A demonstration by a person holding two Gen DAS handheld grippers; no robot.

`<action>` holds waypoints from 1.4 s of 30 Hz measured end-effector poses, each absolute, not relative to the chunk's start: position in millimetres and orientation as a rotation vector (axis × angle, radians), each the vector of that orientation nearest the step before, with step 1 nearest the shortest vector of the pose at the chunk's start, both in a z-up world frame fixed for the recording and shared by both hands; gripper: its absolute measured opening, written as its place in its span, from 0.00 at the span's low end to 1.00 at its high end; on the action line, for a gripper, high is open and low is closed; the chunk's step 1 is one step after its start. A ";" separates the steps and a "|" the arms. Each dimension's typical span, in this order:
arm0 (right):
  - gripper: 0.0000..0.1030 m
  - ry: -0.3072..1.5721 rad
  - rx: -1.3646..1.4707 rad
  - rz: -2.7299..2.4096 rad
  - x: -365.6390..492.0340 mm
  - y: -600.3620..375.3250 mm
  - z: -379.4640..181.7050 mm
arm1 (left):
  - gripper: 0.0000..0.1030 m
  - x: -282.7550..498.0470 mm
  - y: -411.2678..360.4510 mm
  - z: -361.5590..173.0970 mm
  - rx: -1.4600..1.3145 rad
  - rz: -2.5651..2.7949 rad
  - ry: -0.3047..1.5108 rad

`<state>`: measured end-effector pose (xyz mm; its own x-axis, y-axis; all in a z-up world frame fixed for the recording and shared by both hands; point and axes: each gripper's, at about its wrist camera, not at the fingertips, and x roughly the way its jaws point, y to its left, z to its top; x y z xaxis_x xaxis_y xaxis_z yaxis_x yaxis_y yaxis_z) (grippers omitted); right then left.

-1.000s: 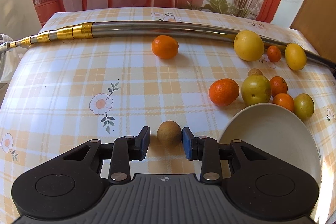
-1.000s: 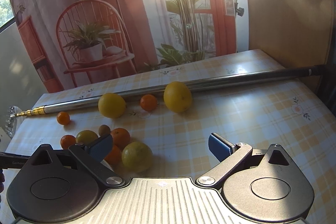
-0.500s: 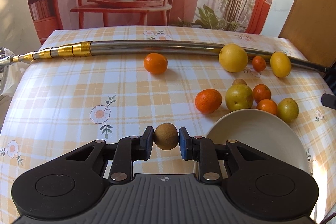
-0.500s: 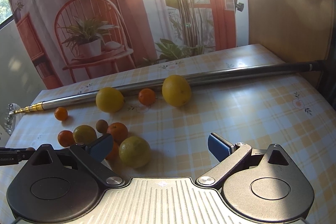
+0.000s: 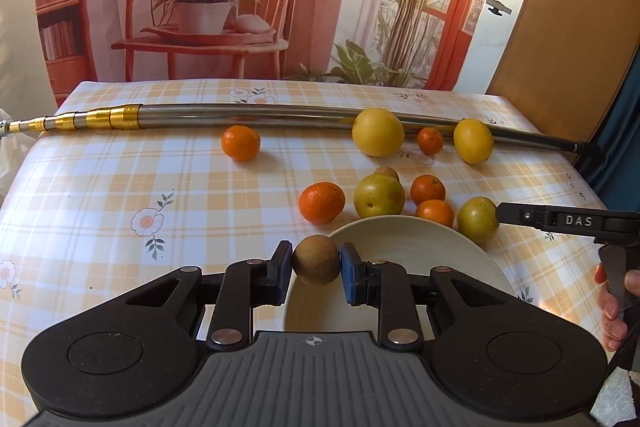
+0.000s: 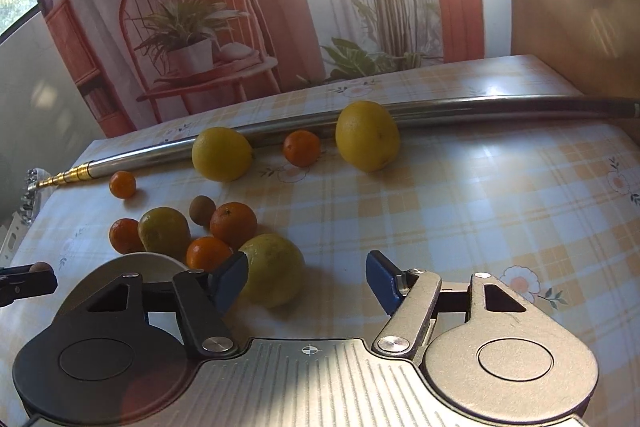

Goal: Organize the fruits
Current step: 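Carry the kiwi over the cream plate with the left gripper while the right gripper grasps the large grapefruit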

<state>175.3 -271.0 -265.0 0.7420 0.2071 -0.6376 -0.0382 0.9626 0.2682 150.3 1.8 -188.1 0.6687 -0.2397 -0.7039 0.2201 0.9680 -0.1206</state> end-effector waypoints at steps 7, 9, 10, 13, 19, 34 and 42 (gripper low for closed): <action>0.57 0.702 0.177 0.194 185.4 -253.2 -265.5 | 0.27 144.7 -5.2 -195.5 -0.006 -0.269 0.815; 0.54 0.704 0.180 0.209 188.4 -249.8 -266.4 | 0.27 143.1 -5.6 -196.3 -0.006 -0.270 0.816; 0.52 0.705 0.188 0.214 189.3 -249.5 -267.0 | 0.27 142.8 -5.7 -196.9 -0.008 -0.270 0.818; 0.48 0.720 0.212 0.227 191.3 -248.2 -269.8 | 0.27 140.3 -3.8 -197.2 -0.014 -0.272 0.823; 0.44 0.747 0.236 0.232 191.2 -245.9 -279.5 | 0.27 138.4 -4.9 -200.3 -0.017 -0.278 0.837; 0.43 0.721 0.288 0.179 177.7 -254.9 -279.2 | 0.27 133.8 -8.7 -206.7 -0.006 -0.291 0.869; 0.43 0.660 0.242 0.197 155.7 -252.1 -258.6 | 0.27 131.2 -10.8 -209.3 -0.011 -0.297 0.895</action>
